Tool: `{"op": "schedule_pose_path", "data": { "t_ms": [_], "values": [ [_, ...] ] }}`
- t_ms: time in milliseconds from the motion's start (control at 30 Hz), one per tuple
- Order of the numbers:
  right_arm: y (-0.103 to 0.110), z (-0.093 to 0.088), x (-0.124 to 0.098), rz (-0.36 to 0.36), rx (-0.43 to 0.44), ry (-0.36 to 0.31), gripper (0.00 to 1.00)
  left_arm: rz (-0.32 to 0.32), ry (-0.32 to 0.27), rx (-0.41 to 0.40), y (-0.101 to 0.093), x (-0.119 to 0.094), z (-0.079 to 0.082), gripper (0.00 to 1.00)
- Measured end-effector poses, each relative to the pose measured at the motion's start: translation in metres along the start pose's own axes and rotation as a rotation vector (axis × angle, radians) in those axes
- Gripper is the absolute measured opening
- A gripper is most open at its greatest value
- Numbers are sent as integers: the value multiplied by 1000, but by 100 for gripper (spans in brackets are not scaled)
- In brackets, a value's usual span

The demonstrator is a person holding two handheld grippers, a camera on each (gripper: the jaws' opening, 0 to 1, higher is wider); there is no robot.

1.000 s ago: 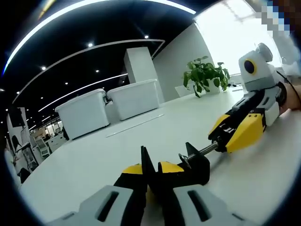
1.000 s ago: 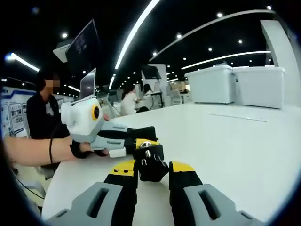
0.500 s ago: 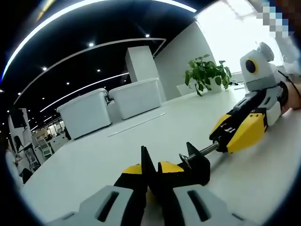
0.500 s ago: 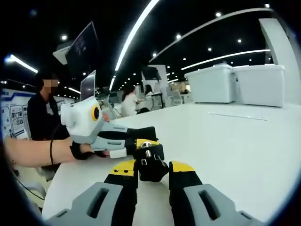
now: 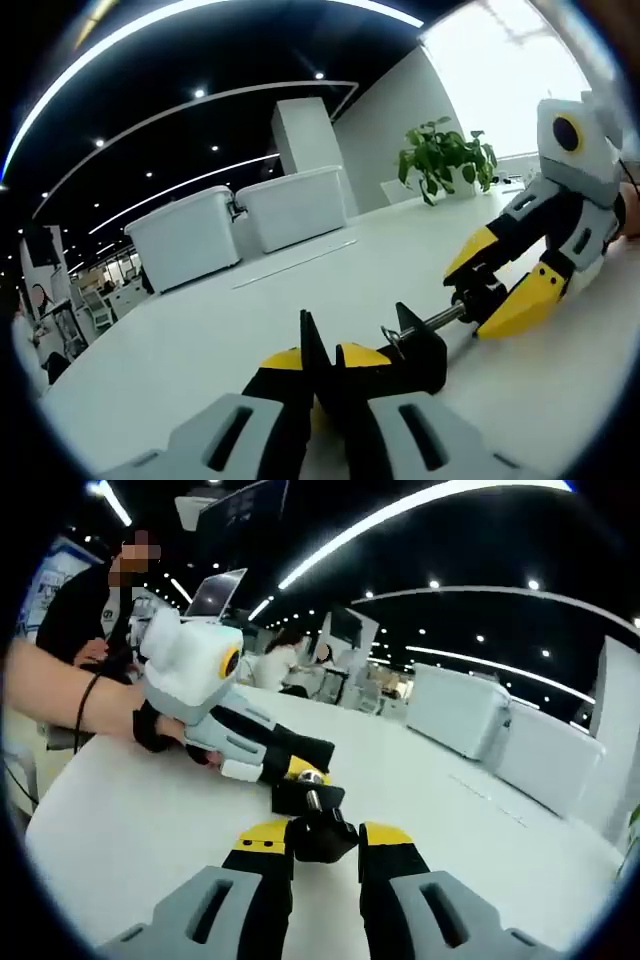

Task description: Clamp the fixed fixture on the desktop, loosen the retaining clip, secure it to the edge of the desk, and tighten the retaining clip.

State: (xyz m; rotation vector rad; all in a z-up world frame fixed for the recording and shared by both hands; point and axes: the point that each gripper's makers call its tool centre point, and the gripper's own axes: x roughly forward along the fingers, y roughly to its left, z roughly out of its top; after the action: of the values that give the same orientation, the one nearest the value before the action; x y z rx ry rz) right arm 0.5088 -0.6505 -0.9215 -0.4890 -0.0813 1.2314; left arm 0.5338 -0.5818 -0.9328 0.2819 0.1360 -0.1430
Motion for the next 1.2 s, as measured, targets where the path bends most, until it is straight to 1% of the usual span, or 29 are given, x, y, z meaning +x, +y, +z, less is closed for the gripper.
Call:
{"op": "schedule_pose_path", "data": {
  "t_ms": [67,133,300,400,433,467,533,767,867,900,933,967,1033,1067,1133,1167,1200],
  "values": [
    [1,0,0,-2,-4,-3,24,3,0,0,2,2,-1,9],
    [-2,0,2,-8,-41,3,24,4,0,-1,2,2,-1,9],
    [-4,1,4,-34,-224,19,24,2,0,-2,4,5,-1,9],
    [-4,2,6,-44,-304,26,24,4,0,-2,4,5,-2,9],
    [-5,2,7,-49,-315,23,24,4,0,-2,4,4,-2,9],
    [-1,0,5,-48,-312,25,24,4,0,-2,5,4,-2,9],
    [0,1,3,-49,-313,25,24,6,0,-2,4,4,-3,9],
    [0,0,3,-53,-329,28,24,5,-1,-2,3,3,-2,9],
    [0,0,2,-54,-321,28,24,5,-1,-2,4,3,-2,9],
    [0,-1,2,-54,-280,33,25,4,-1,-2,4,3,-2,9],
    [2,-3,2,-38,-234,43,25,4,-1,-2,4,3,-2,9],
    [1,1,0,-36,-170,26,26,3,-2,-1,3,3,-1,9],
    [-6,9,-3,-22,11,-25,29,4,-1,-1,3,2,-1,9],
    [-9,12,-4,-12,59,-45,30,4,-1,-1,2,2,-1,9],
    [-15,18,-11,3,250,-99,30,4,-2,0,4,2,-2,9],
    [-17,20,-15,26,381,-131,30,4,-2,0,4,2,-2,9],
    [-20,20,-16,34,463,-141,30,4,-2,0,4,3,-2,9]
  ]
}}
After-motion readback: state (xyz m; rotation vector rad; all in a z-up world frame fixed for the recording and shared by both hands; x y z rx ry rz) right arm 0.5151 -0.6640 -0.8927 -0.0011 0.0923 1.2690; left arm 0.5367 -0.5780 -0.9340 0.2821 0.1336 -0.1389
